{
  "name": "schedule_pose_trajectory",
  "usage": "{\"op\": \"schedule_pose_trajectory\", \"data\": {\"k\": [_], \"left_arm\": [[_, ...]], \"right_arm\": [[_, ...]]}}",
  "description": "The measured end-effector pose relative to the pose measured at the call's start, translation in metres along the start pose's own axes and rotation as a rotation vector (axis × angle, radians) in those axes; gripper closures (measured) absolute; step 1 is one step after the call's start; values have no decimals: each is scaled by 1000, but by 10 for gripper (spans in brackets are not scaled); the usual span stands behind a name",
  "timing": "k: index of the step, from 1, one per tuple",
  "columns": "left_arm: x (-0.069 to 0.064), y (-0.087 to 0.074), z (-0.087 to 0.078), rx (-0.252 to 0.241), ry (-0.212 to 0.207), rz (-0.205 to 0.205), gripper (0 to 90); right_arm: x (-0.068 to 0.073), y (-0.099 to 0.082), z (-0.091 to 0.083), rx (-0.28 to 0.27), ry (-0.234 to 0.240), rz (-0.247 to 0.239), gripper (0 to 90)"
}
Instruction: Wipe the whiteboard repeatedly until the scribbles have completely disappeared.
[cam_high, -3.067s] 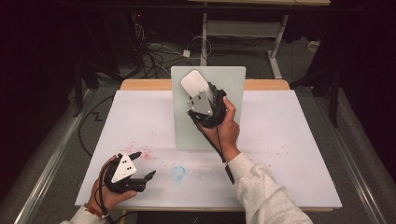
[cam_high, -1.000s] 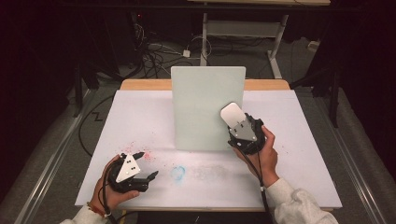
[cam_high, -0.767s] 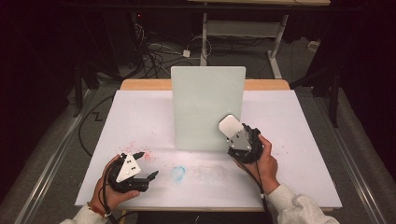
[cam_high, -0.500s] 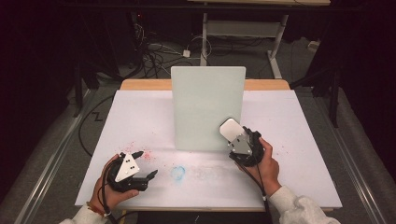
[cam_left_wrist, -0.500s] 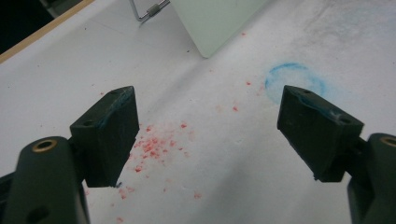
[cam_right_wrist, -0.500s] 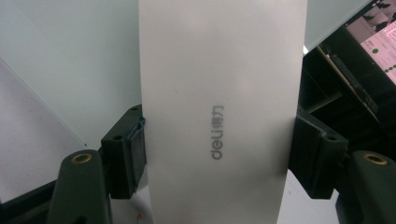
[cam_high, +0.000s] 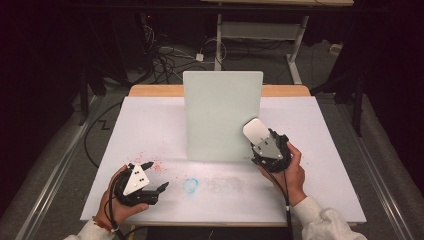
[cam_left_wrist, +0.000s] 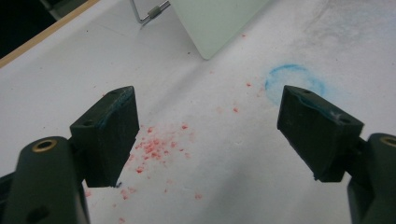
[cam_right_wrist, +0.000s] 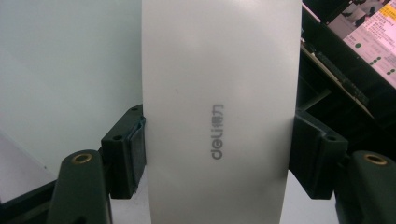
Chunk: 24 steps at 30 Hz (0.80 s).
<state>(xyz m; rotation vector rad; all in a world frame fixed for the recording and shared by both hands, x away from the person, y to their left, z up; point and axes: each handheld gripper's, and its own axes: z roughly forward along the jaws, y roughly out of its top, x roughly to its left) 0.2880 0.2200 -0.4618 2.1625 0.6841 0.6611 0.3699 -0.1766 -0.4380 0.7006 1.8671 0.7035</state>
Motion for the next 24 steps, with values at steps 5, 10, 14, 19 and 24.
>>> {"op": "schedule_pose_trajectory", "data": {"k": [5, 10, 14, 19, 24], "left_arm": [[0, 0, 0, 1, 3, 4, 200], [1, 0, 1, 2, 2, -2, 200], [3, -1, 2, 2, 3, -9, 200], [5, -2, 2, 3, 2, -13, 200], [5, -2, 2, -1, 6, -14, 200]], "right_arm": [[-11, 1, -3, -26, 19, 50, 312], [-18, 3, -9, -57, 36, 71, 312], [-20, 6, -13, -76, 63, 75, 312], [-23, 8, -19, -98, 99, 76, 312], [-27, 9, -25, -110, 130, 85, 312]]}}
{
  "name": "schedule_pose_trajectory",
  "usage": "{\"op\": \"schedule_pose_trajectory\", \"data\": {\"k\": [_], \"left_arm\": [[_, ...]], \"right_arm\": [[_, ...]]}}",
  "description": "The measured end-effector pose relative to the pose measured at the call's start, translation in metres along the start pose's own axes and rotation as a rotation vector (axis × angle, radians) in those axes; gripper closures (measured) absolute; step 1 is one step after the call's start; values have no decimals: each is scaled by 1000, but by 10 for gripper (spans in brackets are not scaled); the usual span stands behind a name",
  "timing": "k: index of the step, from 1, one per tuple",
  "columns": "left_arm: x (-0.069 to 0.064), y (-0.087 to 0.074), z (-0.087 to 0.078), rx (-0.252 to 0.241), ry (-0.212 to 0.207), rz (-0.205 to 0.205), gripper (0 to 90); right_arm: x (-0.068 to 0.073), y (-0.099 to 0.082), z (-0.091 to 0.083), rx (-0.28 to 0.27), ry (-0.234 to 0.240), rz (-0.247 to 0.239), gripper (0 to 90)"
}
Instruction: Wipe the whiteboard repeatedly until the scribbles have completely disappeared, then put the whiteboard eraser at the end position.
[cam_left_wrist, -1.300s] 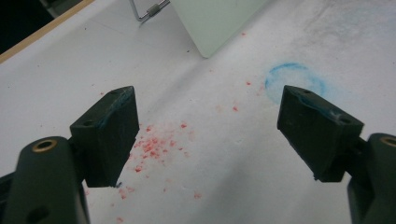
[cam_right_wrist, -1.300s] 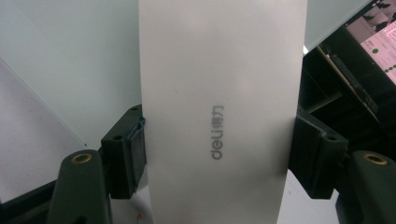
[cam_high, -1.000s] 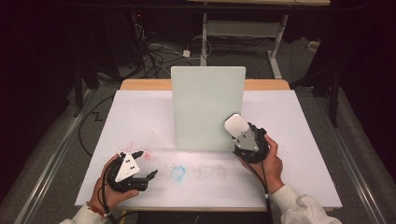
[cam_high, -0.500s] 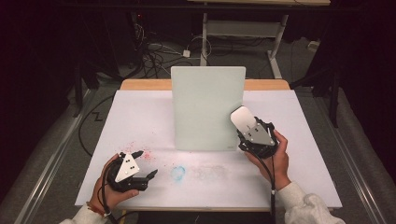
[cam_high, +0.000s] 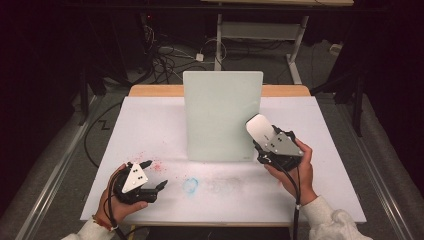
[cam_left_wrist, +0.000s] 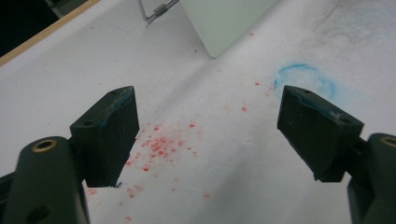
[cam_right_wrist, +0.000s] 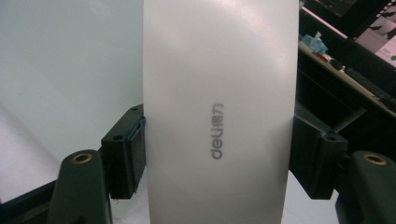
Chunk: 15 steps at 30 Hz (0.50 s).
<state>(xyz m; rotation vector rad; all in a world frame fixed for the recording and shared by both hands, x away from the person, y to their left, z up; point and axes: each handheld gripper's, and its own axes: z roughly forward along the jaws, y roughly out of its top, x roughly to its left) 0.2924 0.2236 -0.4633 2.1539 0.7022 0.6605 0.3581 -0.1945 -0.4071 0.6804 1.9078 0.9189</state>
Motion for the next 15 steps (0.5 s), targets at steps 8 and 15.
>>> {"op": "schedule_pose_trajectory", "data": {"k": [8, 15], "left_arm": [[-1, 1, 0, 2, -3, 6, 200], [0, 0, 0, -2, -1, -1, 199]], "right_arm": [[-2, 2, -11, -24, 63, 8, 312], [1, 4, -16, -35, 155, -13, 311]]}}
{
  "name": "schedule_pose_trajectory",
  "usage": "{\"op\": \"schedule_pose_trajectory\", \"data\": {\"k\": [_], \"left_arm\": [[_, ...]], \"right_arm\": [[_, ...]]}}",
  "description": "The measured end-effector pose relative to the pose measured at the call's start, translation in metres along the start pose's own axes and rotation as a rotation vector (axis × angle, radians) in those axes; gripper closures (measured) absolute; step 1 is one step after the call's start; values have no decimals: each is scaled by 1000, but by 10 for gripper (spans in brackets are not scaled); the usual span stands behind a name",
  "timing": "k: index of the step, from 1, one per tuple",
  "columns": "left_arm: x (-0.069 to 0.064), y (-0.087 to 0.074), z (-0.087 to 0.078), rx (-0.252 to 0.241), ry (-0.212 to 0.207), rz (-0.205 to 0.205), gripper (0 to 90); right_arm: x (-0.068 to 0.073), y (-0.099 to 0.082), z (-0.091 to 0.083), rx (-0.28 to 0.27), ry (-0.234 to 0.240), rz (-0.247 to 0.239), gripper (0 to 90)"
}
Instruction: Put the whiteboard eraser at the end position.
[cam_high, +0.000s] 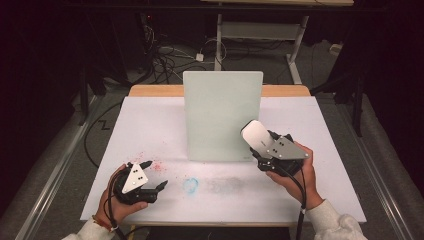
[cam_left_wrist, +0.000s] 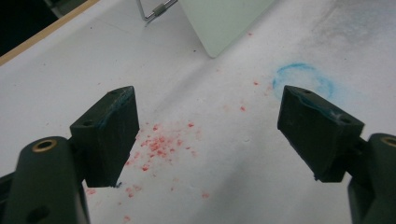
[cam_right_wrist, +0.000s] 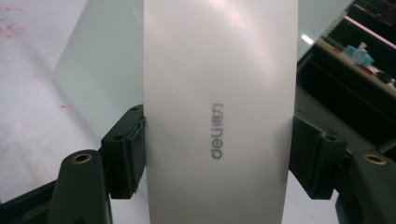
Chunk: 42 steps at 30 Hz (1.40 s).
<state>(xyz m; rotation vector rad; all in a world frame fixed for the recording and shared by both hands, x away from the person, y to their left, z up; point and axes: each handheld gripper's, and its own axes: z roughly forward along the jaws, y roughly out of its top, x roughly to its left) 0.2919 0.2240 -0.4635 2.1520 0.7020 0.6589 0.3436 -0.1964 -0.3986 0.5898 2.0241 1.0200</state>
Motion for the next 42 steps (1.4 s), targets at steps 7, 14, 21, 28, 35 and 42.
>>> {"op": "schedule_pose_trajectory", "data": {"k": [7, 14, 21, 28, 35, 42], "left_arm": [[-2, 2, -1, 2, 8, 11, 199], [-3, 3, 1, 10, 4, 24, 199], [-3, 3, 0, 10, 1, 26, 199], [-4, 4, 2, 16, -4, 30, 198], [-3, 3, 2, 20, -6, 29, 198], [-4, 3, 3, 25, -11, 29, 199]], "right_arm": [[4, 2, -4, 1, 86, -1, 311], [11, 2, -6, 29, 210, -23, 311], [24, 2, 5, 115, 349, -91, 311], [38, 3, 22, 187, 463, -151, 311], [51, 5, 39, 250, 569, -209, 311], [62, 8, 51, 294, 659, -283, 310]]}}
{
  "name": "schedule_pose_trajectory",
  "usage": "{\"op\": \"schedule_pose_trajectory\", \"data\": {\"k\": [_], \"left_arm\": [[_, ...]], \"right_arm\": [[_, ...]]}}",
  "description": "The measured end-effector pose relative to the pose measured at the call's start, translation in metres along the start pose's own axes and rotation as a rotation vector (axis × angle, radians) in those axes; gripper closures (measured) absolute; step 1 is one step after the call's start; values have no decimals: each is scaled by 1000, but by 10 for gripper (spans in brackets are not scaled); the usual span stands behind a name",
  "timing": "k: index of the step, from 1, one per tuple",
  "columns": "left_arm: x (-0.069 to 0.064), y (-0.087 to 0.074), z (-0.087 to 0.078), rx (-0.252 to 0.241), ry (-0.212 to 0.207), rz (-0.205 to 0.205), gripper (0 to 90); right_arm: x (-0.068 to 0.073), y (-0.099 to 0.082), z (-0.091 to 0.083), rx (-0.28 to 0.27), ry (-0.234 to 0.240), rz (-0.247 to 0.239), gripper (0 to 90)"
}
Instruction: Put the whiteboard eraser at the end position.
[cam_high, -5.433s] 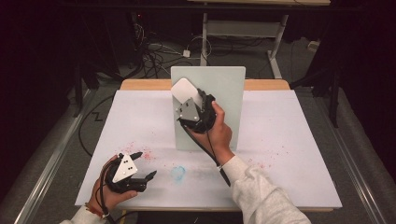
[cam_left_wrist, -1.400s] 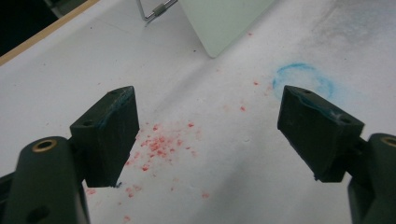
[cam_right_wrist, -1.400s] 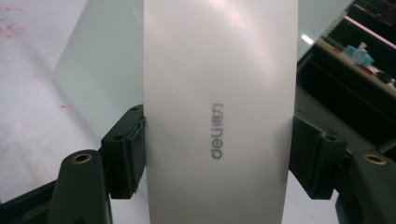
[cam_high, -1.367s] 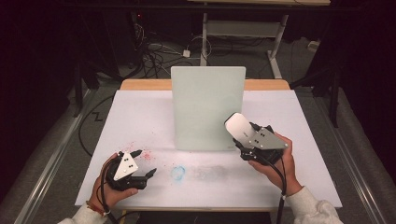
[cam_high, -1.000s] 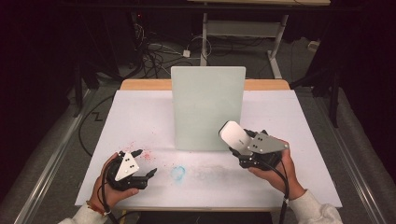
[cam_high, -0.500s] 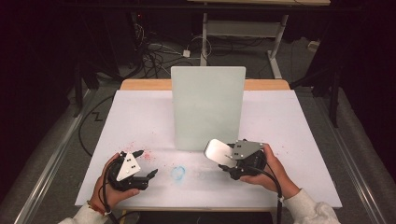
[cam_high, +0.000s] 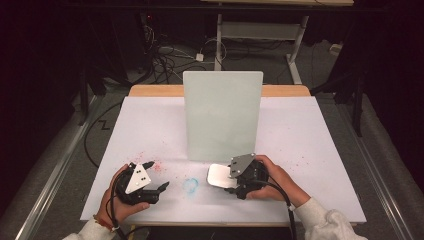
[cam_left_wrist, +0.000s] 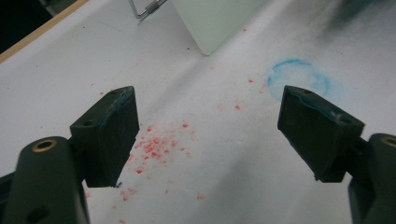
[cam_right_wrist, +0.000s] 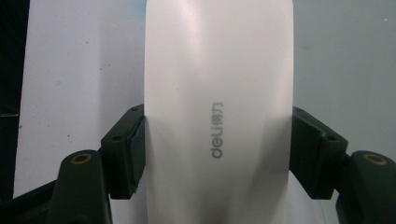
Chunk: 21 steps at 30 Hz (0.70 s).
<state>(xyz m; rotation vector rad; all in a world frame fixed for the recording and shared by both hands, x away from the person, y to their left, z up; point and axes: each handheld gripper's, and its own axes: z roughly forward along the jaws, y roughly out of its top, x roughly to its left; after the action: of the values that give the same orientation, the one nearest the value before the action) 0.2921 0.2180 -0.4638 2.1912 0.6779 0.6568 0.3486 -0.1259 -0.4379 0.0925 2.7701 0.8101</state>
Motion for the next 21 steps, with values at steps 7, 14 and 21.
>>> {"op": "schedule_pose_trajectory", "data": {"k": [7, 14, 21], "left_arm": [[0, 0, 1, 4, -1, 2, 198], [0, 0, 0, 5, -4, 3, 198], [0, 0, 0, 6, -4, 3, 198]], "right_arm": [[6, 8, 14, 39, 58, -49, 310], [9, 11, 24, 50, 67, -61, 309], [10, 9, 27, 43, 64, -47, 306]]}}
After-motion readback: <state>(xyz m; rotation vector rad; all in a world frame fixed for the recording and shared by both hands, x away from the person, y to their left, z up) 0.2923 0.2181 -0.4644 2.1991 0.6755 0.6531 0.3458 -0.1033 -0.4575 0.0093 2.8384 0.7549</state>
